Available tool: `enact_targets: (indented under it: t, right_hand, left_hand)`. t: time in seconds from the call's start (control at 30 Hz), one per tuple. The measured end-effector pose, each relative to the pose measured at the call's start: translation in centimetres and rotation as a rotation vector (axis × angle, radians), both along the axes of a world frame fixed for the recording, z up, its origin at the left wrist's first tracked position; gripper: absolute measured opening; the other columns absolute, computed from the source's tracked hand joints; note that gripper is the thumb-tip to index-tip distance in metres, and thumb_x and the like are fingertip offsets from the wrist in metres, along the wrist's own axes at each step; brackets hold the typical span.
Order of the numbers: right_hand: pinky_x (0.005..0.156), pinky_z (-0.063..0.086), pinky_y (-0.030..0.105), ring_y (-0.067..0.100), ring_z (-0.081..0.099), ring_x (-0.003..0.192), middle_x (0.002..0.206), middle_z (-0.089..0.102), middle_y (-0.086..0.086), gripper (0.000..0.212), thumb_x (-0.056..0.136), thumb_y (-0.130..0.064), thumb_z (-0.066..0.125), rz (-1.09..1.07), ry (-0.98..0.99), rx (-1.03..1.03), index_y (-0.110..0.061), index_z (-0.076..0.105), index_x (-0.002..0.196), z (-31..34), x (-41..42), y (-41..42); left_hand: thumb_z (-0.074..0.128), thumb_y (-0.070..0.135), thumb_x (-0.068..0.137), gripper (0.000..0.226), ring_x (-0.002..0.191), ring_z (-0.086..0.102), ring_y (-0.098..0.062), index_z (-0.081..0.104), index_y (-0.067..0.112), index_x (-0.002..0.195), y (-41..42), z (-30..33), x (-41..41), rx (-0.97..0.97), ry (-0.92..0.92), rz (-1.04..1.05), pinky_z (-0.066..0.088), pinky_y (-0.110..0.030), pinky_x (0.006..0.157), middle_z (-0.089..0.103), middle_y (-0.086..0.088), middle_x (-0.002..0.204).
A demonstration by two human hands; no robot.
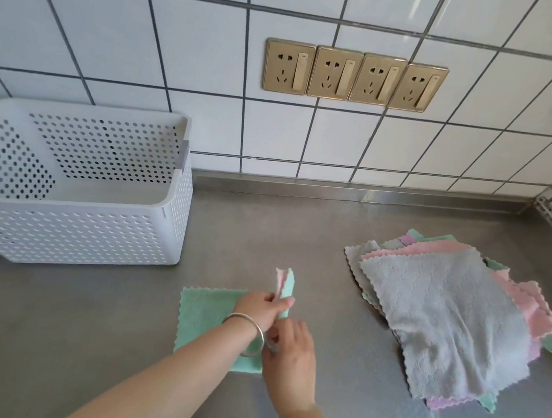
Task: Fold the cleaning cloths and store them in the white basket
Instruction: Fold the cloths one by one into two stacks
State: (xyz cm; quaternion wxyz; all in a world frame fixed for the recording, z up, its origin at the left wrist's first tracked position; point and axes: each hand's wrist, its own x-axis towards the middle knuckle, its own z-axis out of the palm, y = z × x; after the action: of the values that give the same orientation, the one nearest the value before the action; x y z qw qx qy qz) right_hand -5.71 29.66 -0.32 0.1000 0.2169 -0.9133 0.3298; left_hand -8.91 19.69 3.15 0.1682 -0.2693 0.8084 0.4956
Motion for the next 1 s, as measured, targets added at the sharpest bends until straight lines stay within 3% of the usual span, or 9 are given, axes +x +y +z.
enact_targets:
  t: [0.13, 0.23, 0.37, 0.47, 0.53, 0.6, 0.7, 0.83, 1.0]
  right_hand:
    - [0.06, 0.031, 0.019, 0.015, 0.035, 0.069, 0.076, 0.043, -0.004, 0.027, 0.058, -0.005, 0.05, 0.246, 0.166, 0.0, -0.019, 0.038, 0.078, -0.5, 1.4, -1.4]
    - [0.071, 0.043, 0.021, 0.017, 0.045, 0.086, 0.099, 0.055, -0.001, 0.052, 0.049, -0.017, 0.069, 0.26, 0.143, 0.1, -0.02, 0.048, 0.097, -1.8, 2.1, -1.7]
    - [0.075, 0.055, 0.022, 0.013, 0.049, 0.109, 0.121, 0.062, -0.004, 0.095, 0.031, -0.032, 0.08, 0.236, -0.107, 0.35, -0.025, 0.049, 0.12, -3.0, 2.4, -2.0]
    - [0.076, 0.056, 0.024, 0.013, 0.064, 0.108, 0.121, 0.065, -0.006, 0.105, 0.023, -0.032, 0.084, 0.269, -0.138, 0.453, -0.026, 0.047, 0.121, -4.1, 2.3, -2.4]
    - [0.076, 0.056, 0.026, 0.013, 0.066, 0.105, 0.12, 0.066, -0.007, 0.104, 0.023, -0.031, 0.084, 0.298, -0.127, 0.48, -0.027, 0.046, 0.12, -4.7, 2.3, -2.6]
    - [0.076, 0.056, 0.027, 0.015, 0.064, 0.109, 0.12, 0.066, -0.007, 0.103, 0.024, -0.03, 0.084, 0.312, -0.114, 0.503, -0.027, 0.046, 0.119, -5.3, 2.3, -2.8]
    - [0.076, 0.057, 0.03, 0.017, 0.046, 0.116, 0.118, 0.067, -0.006, 0.101, 0.026, -0.028, 0.083, 0.311, -0.072, 0.511, -0.026, 0.045, 0.119, -5.7, 2.4, -3.1]
    - [0.075, 0.057, 0.031, 0.018, 0.042, 0.115, 0.116, 0.068, -0.004, 0.096, 0.028, -0.03, 0.082, 0.324, -0.047, 0.514, -0.027, 0.045, 0.117, -5.9, 2.4, -3.2]
    - [0.077, 0.057, 0.031, 0.019, 0.041, 0.116, 0.118, 0.067, -0.004, 0.058, 0.059, -0.025, 0.039, 0.335, -0.043, 0.522, -0.028, 0.045, 0.117, -6.5, 2.5, -3.2]
  left_hand:
    - [0.047, 0.024, 0.091, 0.035, 0.069, 0.042, -0.024, 0.042, 0.015, 0.057, -3.2, -0.5, 0.9, -0.073, -0.086, 0.107, 0.028, -0.03, 0.053, 0.046, -0.006, 0.063]
    - [0.045, 0.02, 0.093, 0.036, 0.062, 0.04, -0.023, 0.04, 0.015, 0.057, -5.1, -1.5, 2.3, -0.079, -0.053, 0.174, 0.025, -0.03, 0.056, 0.04, -0.004, 0.058]
    - [0.044, 0.02, 0.093, 0.03, 0.052, 0.039, -0.02, 0.045, 0.014, 0.064, -6.9, -2.6, 3.8, -0.051, -0.037, 0.282, 0.027, -0.029, 0.051, 0.042, -0.004, 0.057]
    - [0.048, 0.02, 0.091, 0.019, 0.085, 0.06, -0.033, 0.062, 0.008, 0.093, -7.9, -3.8, 4.8, -0.043, -0.037, 0.381, 0.04, -0.031, 0.071, 0.064, -0.018, 0.087]
    - [0.052, 0.02, 0.089, 0.031, 0.105, 0.059, -0.032, 0.056, 0.01, 0.117, -8.1, -4.5, 5.6, -0.057, -0.035, 0.466, 0.042, -0.03, 0.084, 0.063, -0.016, 0.114]
    - [0.057, 0.018, 0.085, 0.036, 0.098, 0.06, -0.03, 0.05, 0.014, 0.12, -7.9, -4.7, 6.2, -0.085, 0.003, 0.571, 0.043, -0.03, 0.083, 0.064, -0.012, 0.112]
    - [0.06, 0.013, 0.082, 0.024, 0.081, 0.056, -0.025, 0.051, 0.018, 0.104, -7.9, -5.0, 6.7, -0.149, 0.054, 0.658, 0.039, -0.027, 0.073, 0.068, -0.009, 0.096]
    - [0.061, 0.02, 0.083, 0.004, 0.094, 0.062, -0.028, 0.058, 0.019, 0.085, -8.1, -5.7, 6.9, -0.214, -0.009, 0.601, 0.042, -0.026, 0.078, 0.07, -0.008, 0.096]
    - [0.059, 0.027, 0.085, 0.018, 0.099, 0.062, -0.029, 0.067, 0.013, 0.091, -8.5, -5.8, 6.3, -0.257, -0.062, 0.559, 0.045, -0.028, 0.082, 0.071, -0.01, 0.1]
